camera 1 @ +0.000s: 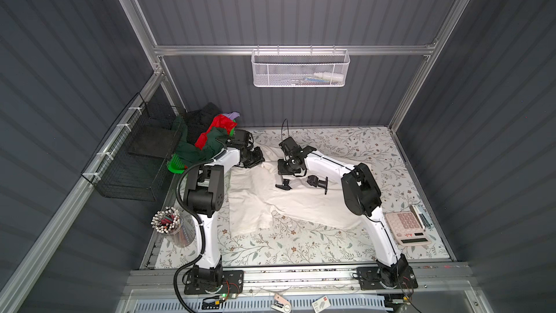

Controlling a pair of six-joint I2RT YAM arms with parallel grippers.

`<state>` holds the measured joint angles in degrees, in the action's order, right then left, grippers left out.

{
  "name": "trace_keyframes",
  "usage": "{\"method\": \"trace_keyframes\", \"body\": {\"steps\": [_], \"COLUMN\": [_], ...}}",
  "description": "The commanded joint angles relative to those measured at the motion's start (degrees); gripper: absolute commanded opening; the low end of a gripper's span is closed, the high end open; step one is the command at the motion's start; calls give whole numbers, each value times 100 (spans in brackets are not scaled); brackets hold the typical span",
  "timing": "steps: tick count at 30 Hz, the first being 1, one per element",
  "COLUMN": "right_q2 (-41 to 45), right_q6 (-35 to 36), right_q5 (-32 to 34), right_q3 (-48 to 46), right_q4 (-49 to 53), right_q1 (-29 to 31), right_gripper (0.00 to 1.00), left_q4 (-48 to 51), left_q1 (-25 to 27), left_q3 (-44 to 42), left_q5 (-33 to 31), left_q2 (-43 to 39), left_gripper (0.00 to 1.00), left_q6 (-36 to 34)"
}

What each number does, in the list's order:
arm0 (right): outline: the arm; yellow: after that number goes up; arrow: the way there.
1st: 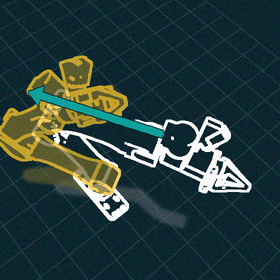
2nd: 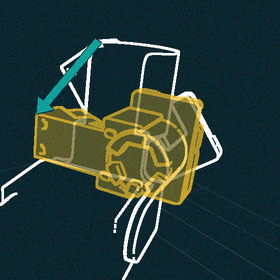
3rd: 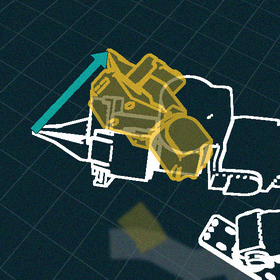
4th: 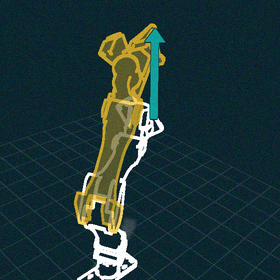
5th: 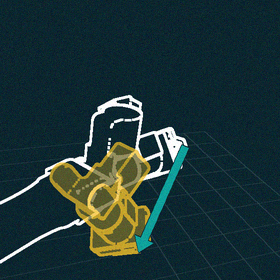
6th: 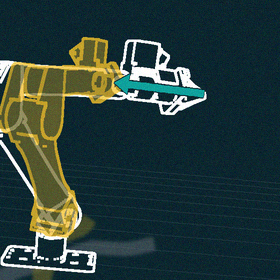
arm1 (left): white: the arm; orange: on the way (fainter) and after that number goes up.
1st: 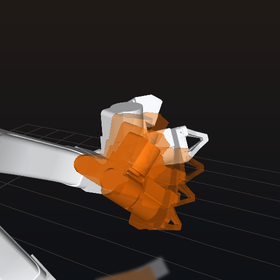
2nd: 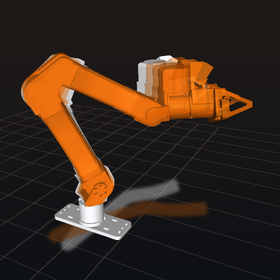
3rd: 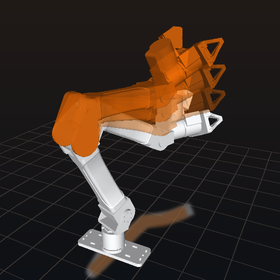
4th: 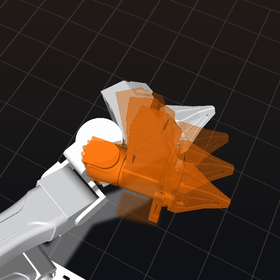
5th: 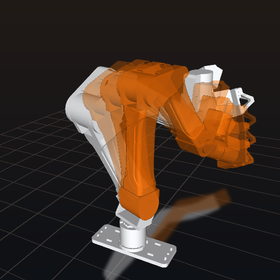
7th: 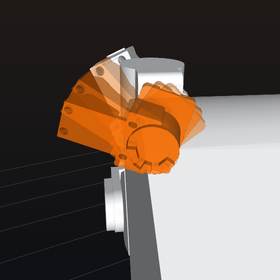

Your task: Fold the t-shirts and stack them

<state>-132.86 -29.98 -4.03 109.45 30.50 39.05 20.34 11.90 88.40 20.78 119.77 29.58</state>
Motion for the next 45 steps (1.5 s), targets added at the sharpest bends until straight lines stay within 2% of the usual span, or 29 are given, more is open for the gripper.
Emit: {"method": "trace_keyframes", "body": {"steps": [1, 11, 15, 16, 17, 18, 20, 22, 25, 26, 33, 38, 45], "right_q2": [286, 646, 682, 696, 725, 765, 876, 1059, 1589, 1821, 3082, 3744, 4312], "right_q6": [-52, -34, -10, -15, -17, -10, -41, -123, -233, -284, -587, -752, -817], "right_q5": [239, 320, 263, 263, 263, 250, 124, -12, 41, 81, 152, 227, 275], "right_q3": [-238, -655, -721, -744, -776, -806, -918, -1132, -1821, -2126, -3710, -4586, -5302], "right_q4": [-84, -26, -23, -10, -9, -9, -26, -34, -287, -398, -792, -1054, -1117], "right_q1": [-19, -23, -22, -29, -26, -30, -91, -167, -306, -351, -702, -881, -1001], "right_gripper": [0, 0, 0, 2, 9, 12, 29, 38, 57, 60, 62, 62, 62], "left_q4": [377, 1155, 1244, 1269, 1284, 1273, 1119, 1052, 813, 704, 290, 501, 640], "left_q1": [-30, -51, -96, -100, -92, -76, 29, 171, 430, 526, 961, 1147, 1157], "left_q3": [18, 221, 350, 362, 346, 309, 97, -89, -424, -538, -881, -525, -195], "left_q5": [-82, -144, -97, -123, -135, -128, -124, -400, -438, -443, -334, -660, -1092], "left_q2": [-306, -634, -577, -562, -555, -572, -712, -847, -1019, -1045, -789, -400, -33], "left_gripper": [15, 19, 16, 20, 26, 27, 35, 43, 48, 48, 40, 38, 39], "left_q6": [-194, -461, -471, -471, -446, -445, -469, -501, -490, -460, -185, -170, -298]}}
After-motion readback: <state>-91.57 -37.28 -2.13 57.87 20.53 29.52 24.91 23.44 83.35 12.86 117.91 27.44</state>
